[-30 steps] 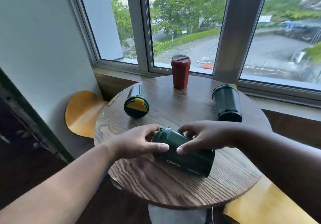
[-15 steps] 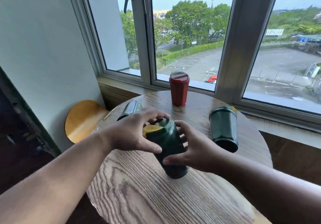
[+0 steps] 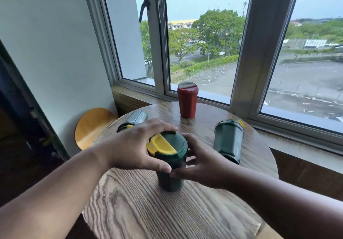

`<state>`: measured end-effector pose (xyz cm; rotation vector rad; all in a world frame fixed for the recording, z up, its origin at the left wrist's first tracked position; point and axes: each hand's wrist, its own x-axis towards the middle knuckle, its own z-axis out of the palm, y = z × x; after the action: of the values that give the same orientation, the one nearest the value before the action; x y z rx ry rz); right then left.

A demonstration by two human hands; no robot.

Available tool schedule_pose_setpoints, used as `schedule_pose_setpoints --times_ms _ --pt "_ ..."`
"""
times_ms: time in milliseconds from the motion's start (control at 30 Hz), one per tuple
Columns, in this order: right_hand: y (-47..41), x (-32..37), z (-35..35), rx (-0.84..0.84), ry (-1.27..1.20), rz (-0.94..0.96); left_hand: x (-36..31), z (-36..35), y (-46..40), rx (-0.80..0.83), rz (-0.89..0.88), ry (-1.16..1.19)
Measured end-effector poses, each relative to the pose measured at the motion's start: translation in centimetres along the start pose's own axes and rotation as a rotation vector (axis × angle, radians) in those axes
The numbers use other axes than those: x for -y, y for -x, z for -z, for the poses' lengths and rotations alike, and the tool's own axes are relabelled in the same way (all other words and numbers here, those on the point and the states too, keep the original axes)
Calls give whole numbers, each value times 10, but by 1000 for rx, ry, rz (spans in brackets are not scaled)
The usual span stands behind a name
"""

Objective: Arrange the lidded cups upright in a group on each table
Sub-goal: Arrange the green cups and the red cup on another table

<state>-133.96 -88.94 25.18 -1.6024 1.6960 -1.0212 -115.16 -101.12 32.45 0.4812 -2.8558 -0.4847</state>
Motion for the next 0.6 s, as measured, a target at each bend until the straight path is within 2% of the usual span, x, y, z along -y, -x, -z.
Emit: schedule_pose_setpoints --times_ms 233,400,600 --pt "-1 4 0 -23 47 -24 -4 -2 9 -65 57 -71" --pt "-3 11 -15 -139 83 -48 12 15 -3 81 11 4" --pt "-9 23 -21 -152 105 -101 36 31 -15 264 -122 134"
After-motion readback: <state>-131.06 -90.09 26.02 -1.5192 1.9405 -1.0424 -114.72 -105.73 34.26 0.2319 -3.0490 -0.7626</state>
